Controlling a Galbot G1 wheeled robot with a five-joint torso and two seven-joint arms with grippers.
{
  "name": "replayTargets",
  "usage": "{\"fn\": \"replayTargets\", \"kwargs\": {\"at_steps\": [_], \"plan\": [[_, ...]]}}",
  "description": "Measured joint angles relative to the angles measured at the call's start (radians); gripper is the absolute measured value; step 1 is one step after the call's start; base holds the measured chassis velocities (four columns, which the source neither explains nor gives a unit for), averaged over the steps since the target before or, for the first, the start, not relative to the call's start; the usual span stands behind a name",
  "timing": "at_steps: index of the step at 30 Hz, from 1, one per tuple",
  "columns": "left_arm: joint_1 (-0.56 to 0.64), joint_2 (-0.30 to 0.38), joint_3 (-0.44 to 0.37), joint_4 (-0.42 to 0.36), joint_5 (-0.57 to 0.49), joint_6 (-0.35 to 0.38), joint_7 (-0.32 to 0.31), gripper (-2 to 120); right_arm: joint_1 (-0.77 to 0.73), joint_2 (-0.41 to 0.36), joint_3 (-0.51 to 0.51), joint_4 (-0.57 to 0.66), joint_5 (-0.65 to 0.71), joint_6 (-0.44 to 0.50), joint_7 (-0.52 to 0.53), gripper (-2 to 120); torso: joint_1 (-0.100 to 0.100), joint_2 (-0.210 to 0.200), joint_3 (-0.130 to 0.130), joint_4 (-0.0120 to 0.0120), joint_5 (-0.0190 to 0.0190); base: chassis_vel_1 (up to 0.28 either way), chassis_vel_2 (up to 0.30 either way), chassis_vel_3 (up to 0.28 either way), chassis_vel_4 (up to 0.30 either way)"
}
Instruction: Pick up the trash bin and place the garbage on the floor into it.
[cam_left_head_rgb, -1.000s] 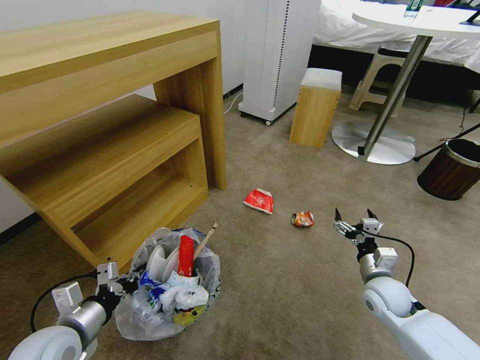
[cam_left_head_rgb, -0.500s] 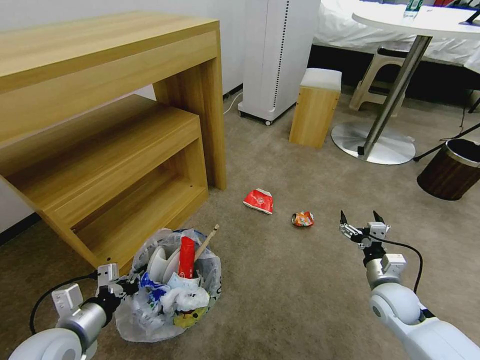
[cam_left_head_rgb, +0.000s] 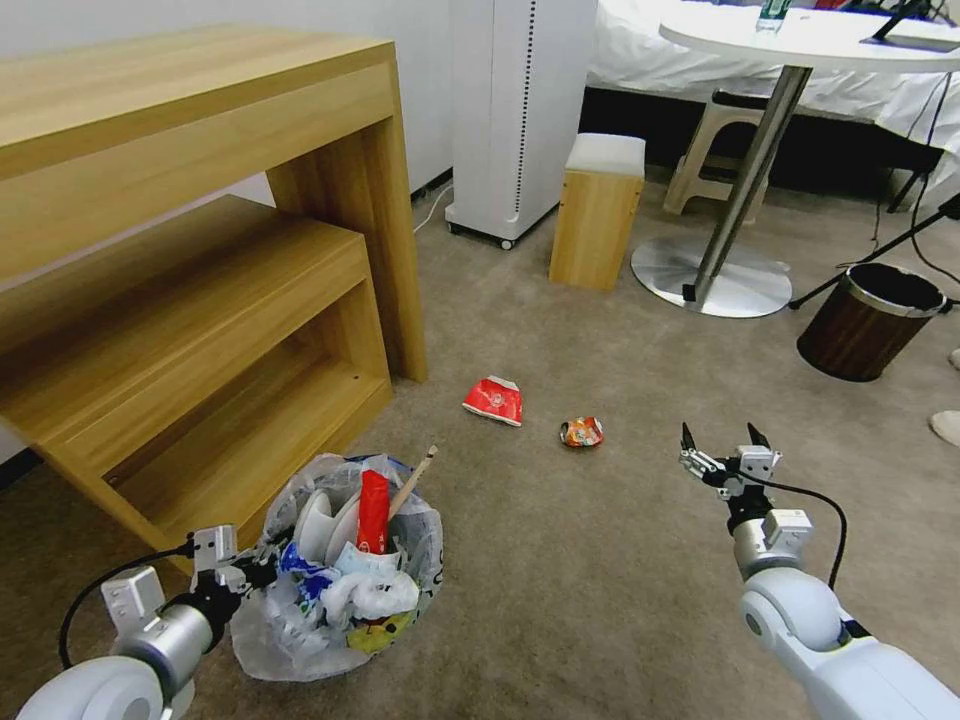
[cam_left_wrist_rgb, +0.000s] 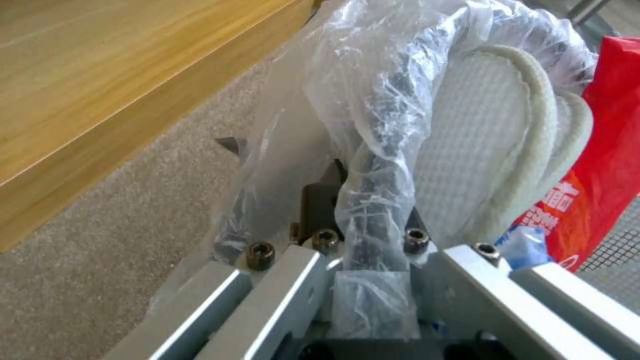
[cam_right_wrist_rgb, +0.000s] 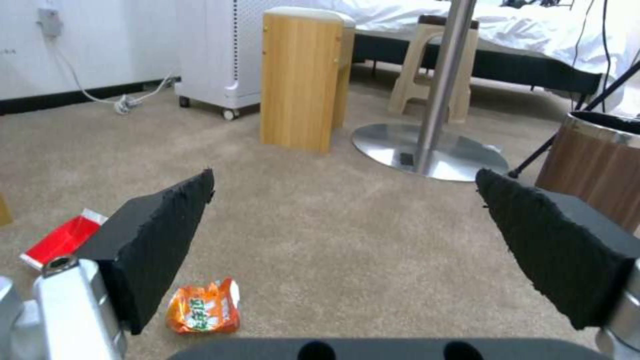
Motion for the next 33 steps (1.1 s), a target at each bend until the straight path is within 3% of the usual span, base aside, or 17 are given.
{"fn": "replayTargets", "kwargs": {"at_steps": [17, 33], "plan": [[-0.008, 0.006, -0.008, 0.014, -0.006, -0.001, -0.002, 1, 0.029, 0.007, -0.023, -0.033, -0.007, 0.001, -0.012, 100, 0.000, 0.000, 0.000, -0.0003, 0.0000, -0.029, 0.025, 0.025, -0.023], [-0.026, 0.011, -0.008, 0.037, -0.009, -0.003, -0.004, 1, 0.046, 0.013, -0.041, -0.056, -0.025, 0.025, -0.015, 100, 0.000, 0.000, 0.000, -0.0002, 0.0000, -0.225, 0.217, 0.217, -0.219]]}}
